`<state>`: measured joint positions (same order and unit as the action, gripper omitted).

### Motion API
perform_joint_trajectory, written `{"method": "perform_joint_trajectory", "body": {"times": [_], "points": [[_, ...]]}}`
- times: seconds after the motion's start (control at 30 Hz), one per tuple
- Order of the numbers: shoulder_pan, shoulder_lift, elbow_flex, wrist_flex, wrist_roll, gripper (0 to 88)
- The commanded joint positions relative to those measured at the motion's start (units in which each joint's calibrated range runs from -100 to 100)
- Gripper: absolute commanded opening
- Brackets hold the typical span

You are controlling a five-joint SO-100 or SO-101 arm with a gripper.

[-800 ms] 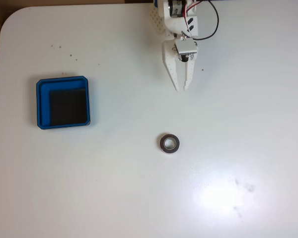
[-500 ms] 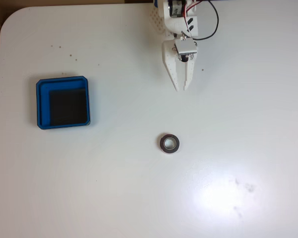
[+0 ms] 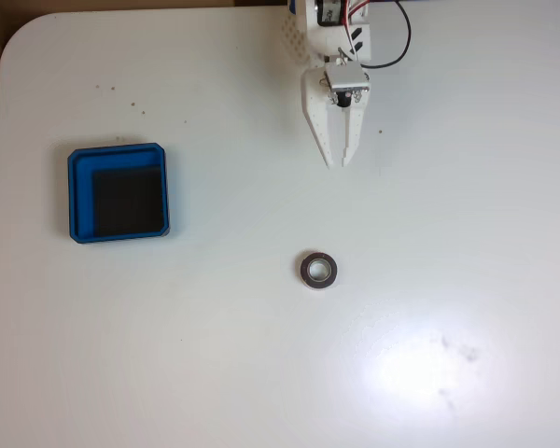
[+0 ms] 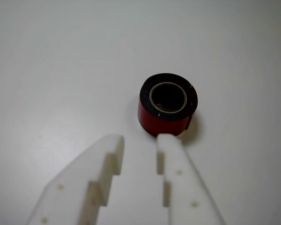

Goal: Pick the red roll and drop it in the blue box

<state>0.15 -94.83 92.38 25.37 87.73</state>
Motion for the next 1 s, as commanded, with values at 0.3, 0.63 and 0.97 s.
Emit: {"method": "perform_joint_trajectory", "body": {"times": [0.3, 0.63, 0.97], "points": [[0.4, 32.1, -29.0, -1.2, 0.4, 1.0], [0.1, 51.5, -44.0, -0.7, 0.2, 0.9], [0.5, 75.2, -58.9, -0.5, -0.1, 1.6]]}}
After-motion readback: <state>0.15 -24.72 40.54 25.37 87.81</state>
